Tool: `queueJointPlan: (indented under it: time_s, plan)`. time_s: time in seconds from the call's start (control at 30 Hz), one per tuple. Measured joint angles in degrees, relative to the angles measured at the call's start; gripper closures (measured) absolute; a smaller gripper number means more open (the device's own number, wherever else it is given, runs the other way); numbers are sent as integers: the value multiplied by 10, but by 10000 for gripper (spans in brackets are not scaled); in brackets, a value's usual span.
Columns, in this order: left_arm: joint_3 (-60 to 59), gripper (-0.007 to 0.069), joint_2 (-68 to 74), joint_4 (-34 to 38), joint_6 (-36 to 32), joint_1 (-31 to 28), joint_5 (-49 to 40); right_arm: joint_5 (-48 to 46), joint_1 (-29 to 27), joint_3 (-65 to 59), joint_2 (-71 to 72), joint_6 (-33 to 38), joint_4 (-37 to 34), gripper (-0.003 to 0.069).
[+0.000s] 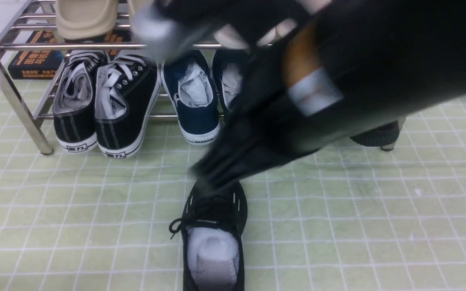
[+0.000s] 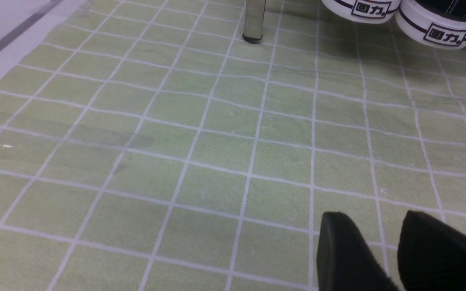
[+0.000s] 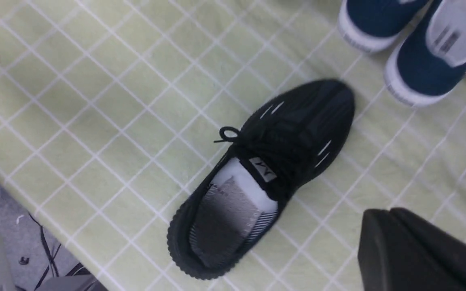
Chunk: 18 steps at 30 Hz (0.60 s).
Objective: Take the shoes off the shelf with your hand from the green coffee tablecloth.
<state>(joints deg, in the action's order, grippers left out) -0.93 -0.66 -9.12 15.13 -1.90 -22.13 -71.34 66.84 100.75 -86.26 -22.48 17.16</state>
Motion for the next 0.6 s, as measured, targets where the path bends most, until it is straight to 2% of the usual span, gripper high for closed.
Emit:
queueJointPlan:
  time_s: [0.27, 0.47, 0.6]
  plan:
    - [0, 383, 0, 0, 0, 0, 0, -4, 0, -65, 142, 20, -7, 673]
    - [0, 383, 0, 0, 0, 0, 0, -11, 0, -218, 225, -56, 2, 673]
    - [0, 383, -1, 0, 0, 0, 0, -11, -35, -309, 202, -116, 4, 673]
